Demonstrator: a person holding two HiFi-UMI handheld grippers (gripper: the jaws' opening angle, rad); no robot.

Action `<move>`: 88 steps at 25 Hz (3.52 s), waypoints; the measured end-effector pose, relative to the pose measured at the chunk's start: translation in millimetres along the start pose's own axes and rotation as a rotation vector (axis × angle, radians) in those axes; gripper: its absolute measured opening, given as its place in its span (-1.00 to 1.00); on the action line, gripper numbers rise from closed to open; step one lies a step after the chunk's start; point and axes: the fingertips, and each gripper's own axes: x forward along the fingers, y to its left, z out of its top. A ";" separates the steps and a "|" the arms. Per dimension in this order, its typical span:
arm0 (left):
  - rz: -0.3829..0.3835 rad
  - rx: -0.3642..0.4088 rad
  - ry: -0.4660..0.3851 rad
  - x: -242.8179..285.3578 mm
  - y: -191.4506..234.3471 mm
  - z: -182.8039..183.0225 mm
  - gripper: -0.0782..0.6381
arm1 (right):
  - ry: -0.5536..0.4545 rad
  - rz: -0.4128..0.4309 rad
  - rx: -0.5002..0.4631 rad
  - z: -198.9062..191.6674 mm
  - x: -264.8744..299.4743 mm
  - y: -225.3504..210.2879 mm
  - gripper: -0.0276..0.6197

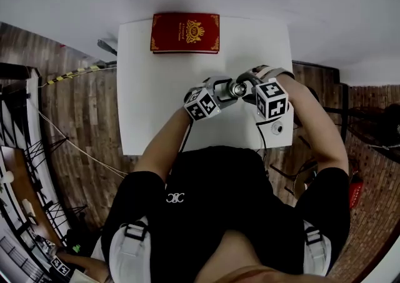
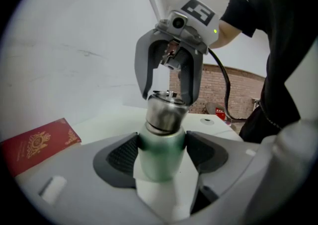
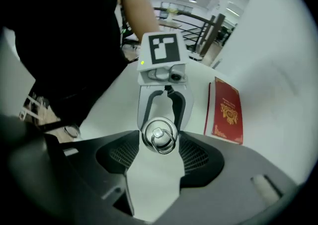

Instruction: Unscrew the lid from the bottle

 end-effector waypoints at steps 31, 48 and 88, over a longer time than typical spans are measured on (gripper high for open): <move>0.008 -0.010 0.002 -0.6 0.7 0.8 0.22 | -0.492 -0.575 1.012 -2.6 -16.6 -20.8 -0.19; 0.013 -0.009 0.004 -1.1 0.9 -0.5 0.22 | -0.466 -0.236 0.637 8.2 -33.6 -27.7 -0.14; -0.013 0.006 -0.050 -0.2 1.1 1.5 0.22 | -0.759 -0.357 0.675 7.5 -9.3 -26.1 -0.12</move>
